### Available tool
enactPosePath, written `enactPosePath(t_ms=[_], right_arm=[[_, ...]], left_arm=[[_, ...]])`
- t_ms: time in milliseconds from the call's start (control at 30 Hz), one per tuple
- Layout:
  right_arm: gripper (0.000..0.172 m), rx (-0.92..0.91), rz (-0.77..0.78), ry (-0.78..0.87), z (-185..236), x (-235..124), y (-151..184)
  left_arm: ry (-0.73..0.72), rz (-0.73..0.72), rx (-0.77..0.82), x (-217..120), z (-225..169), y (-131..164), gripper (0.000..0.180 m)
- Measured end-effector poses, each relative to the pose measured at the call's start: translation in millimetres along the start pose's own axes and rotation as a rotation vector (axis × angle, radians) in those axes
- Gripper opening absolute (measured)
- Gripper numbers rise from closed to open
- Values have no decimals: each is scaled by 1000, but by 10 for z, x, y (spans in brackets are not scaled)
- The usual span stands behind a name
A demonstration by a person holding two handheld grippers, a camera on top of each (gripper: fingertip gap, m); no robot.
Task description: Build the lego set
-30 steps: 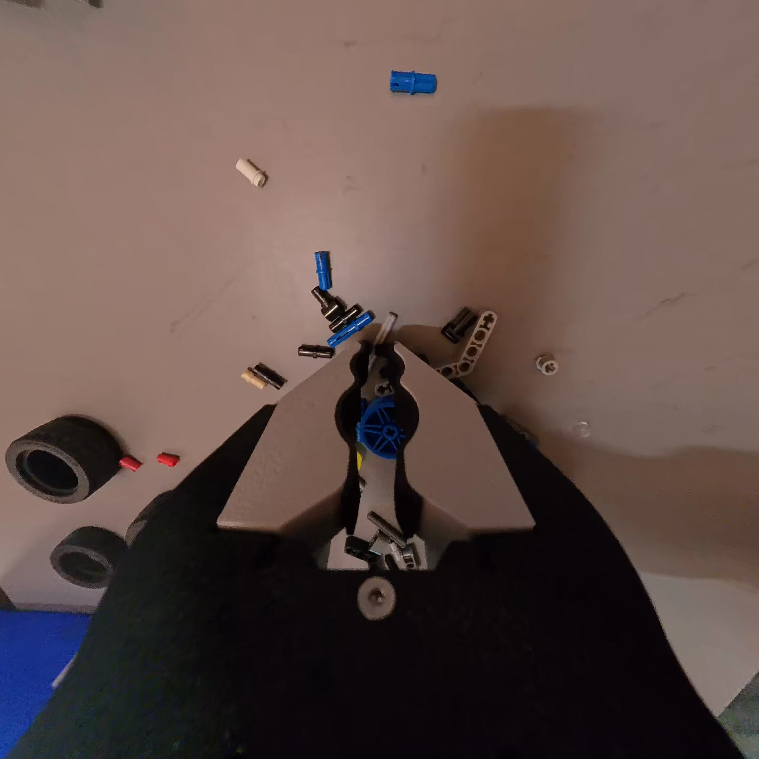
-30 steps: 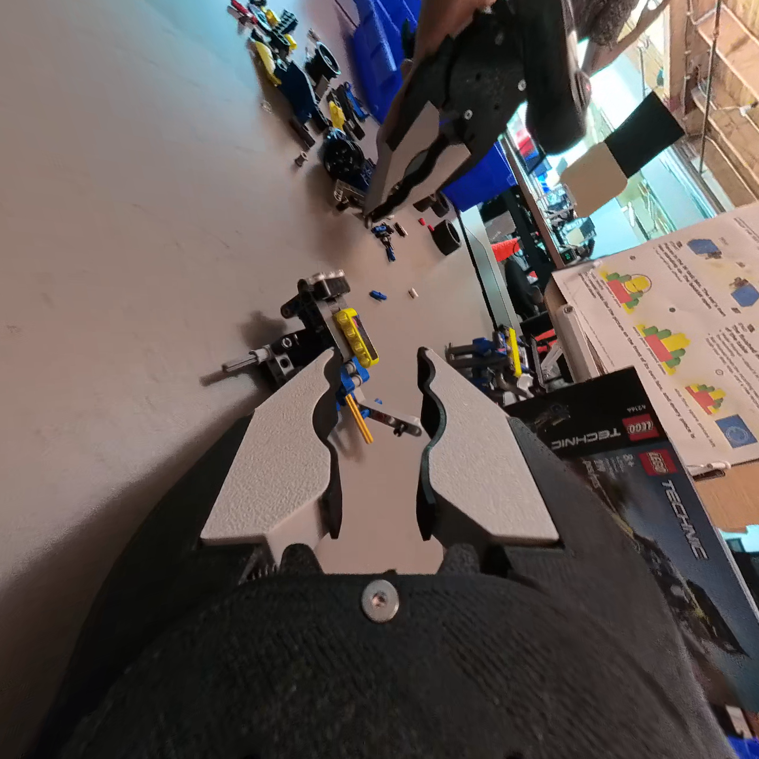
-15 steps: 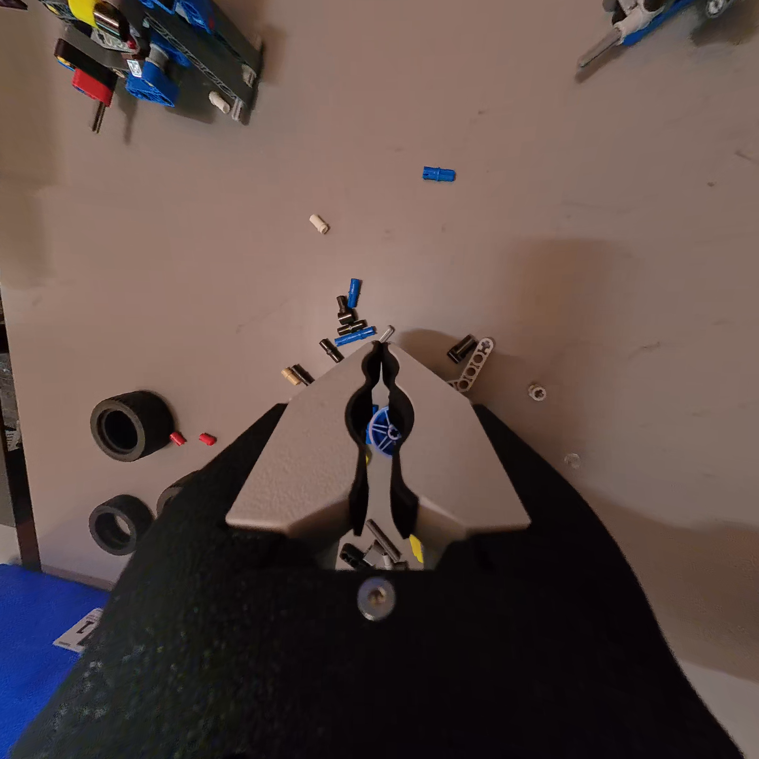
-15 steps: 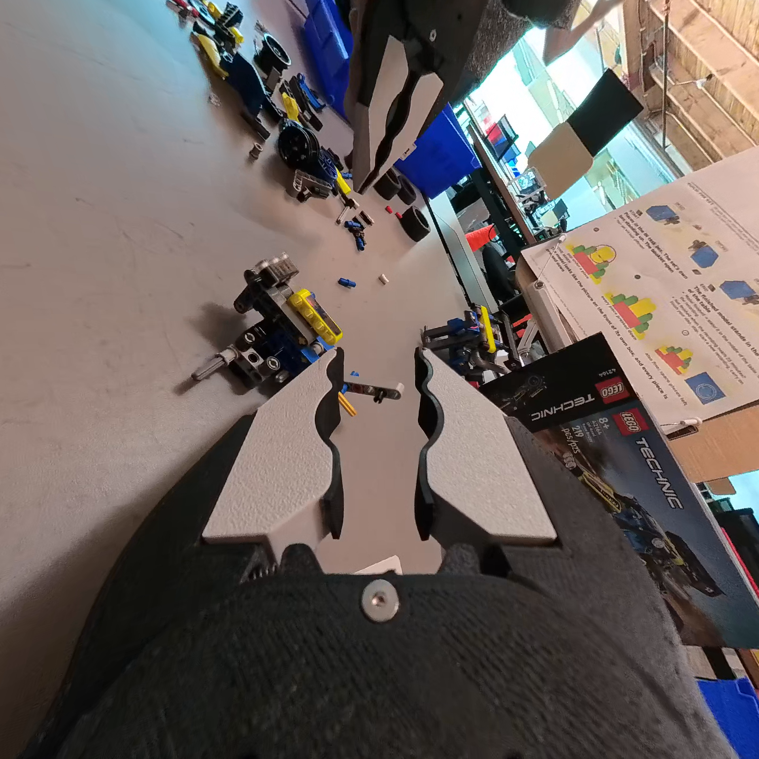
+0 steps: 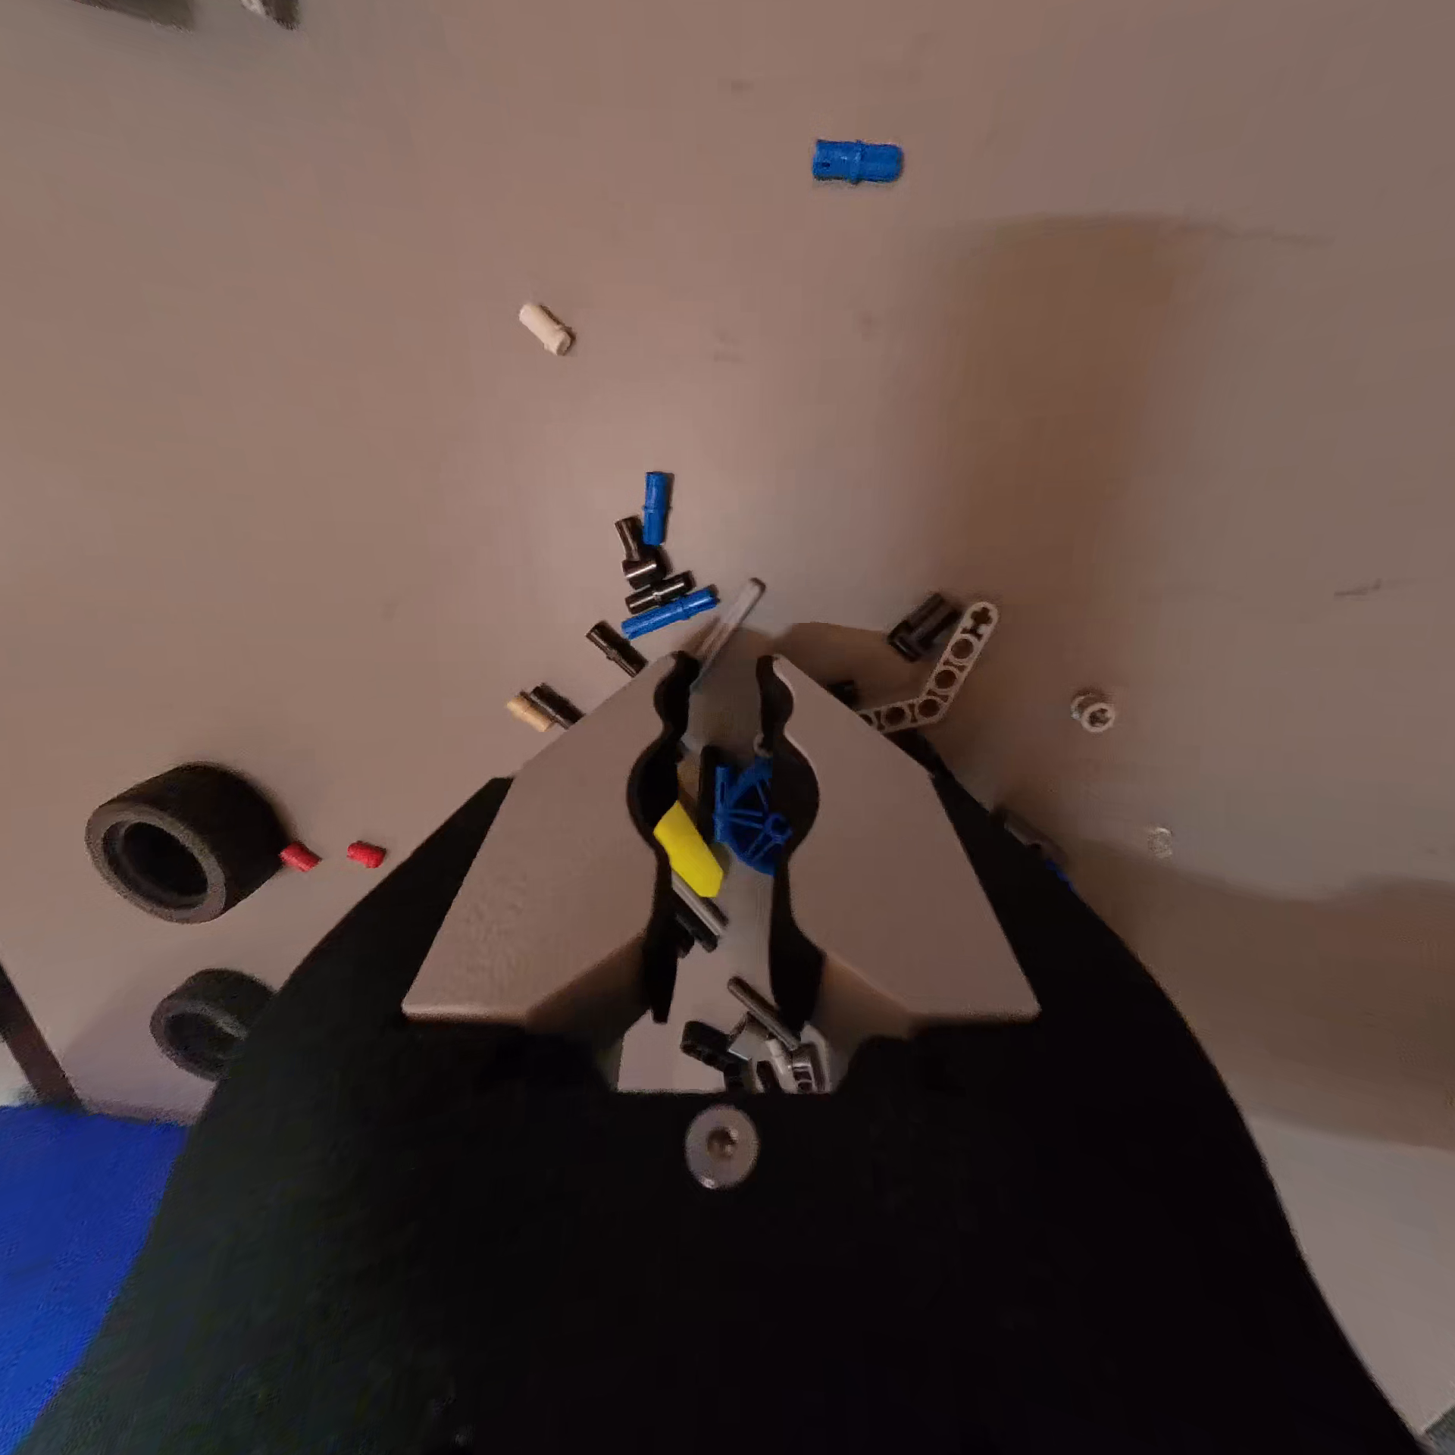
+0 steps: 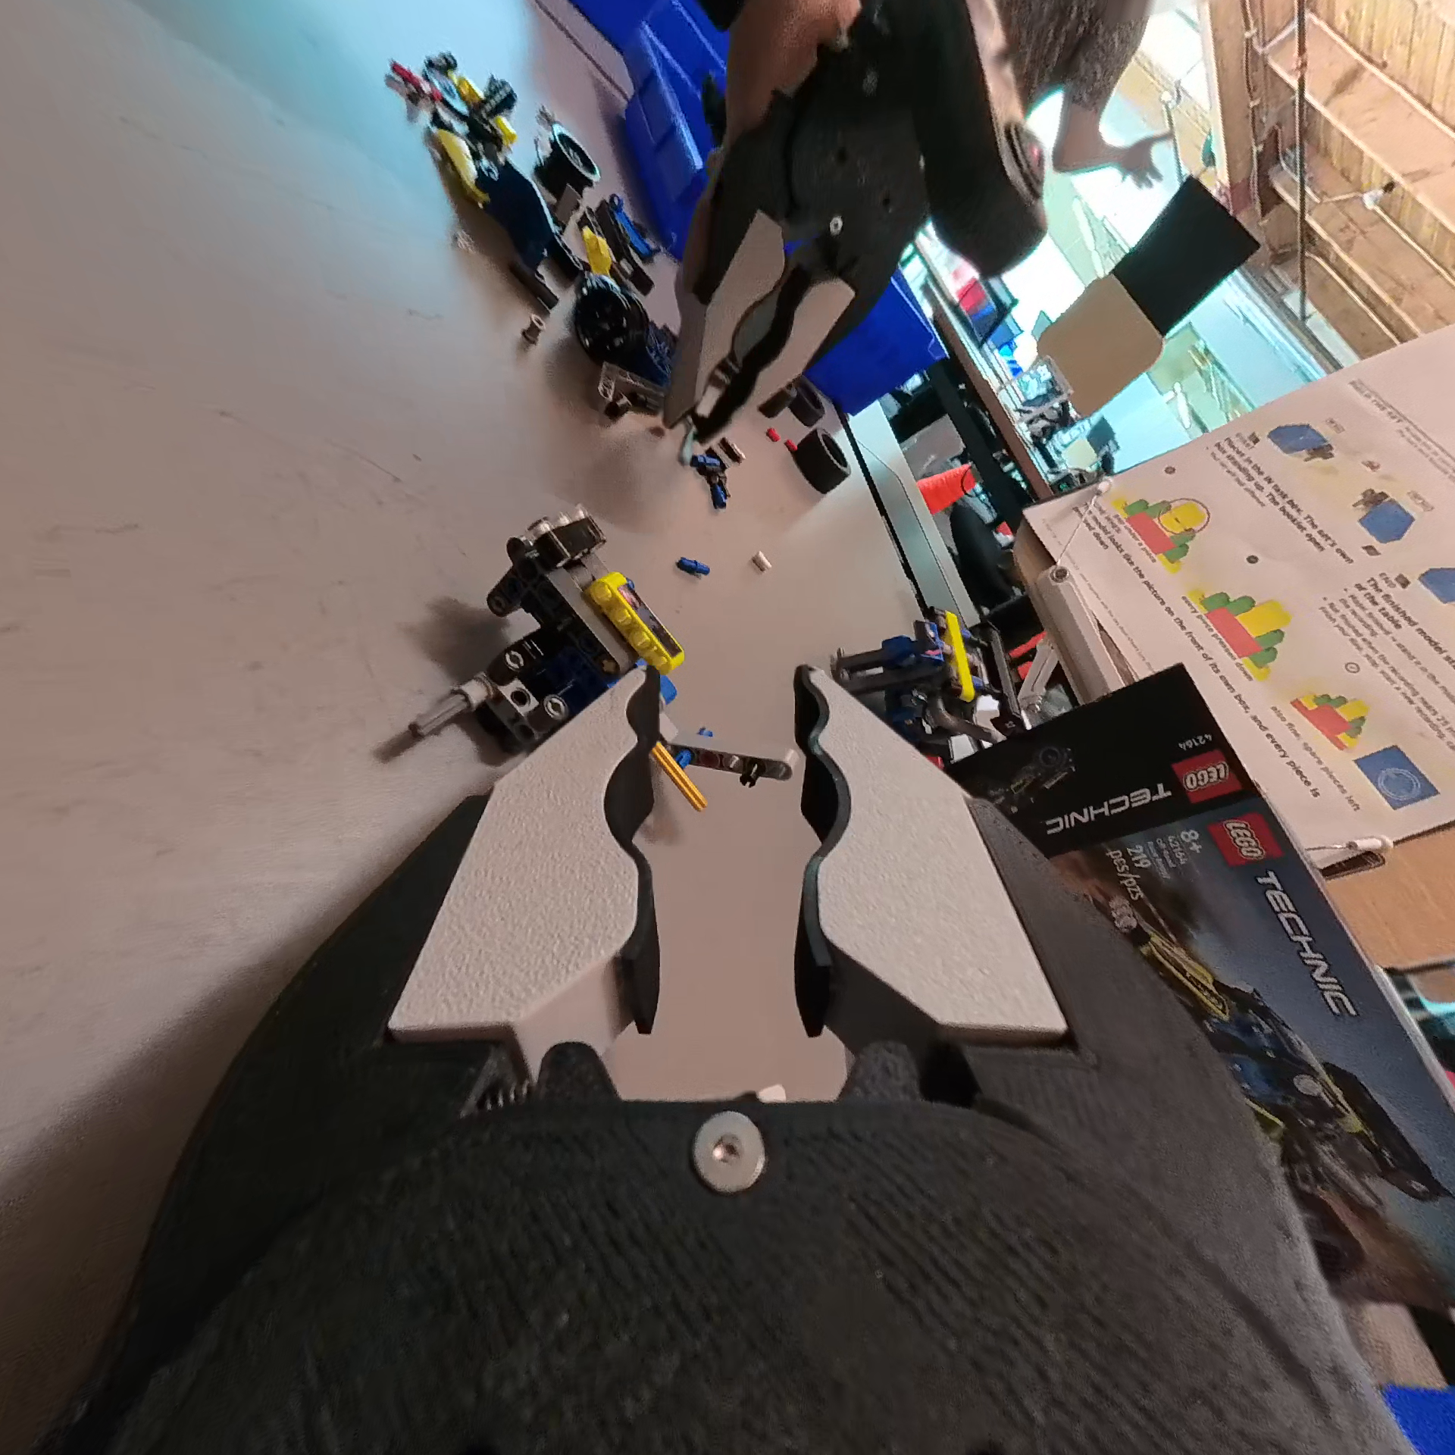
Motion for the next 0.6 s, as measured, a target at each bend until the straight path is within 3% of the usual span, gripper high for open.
enactPosePath(t_ms=[133,200,233,400,500,600], right_arm=[[32,34,-59,-58,53,-25,-80],[33,42,-65,-82,82,-23,-89],[33,44,-67,-97,102,-23,-95],[39,91,-48,-141,165,17,-103],[47,163,-26,-169,216,68,-107],[48,240,-18,-185,308,142,-221]], left_arm=[[-19,-17,-10,14,16,-3,21],[0,-26,-20,19,-20,-7,15],[11,-32,-38,24,-34,-12,3],[-76,-47,-57,-15,14,-52,0],[-168,-165,-31,-271,-44,-331,0],[-250,-207,98,-439,-330,-639,0]])
Point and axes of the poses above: each gripper's, where its closed fingertips meet, x out along the fingers, y out of its underside, z = x × y across the jaws, the point moved 3 cm from there along -x, back along the fingers, and after that the axes turned 10 degrees about x, right-handed, at the moved point
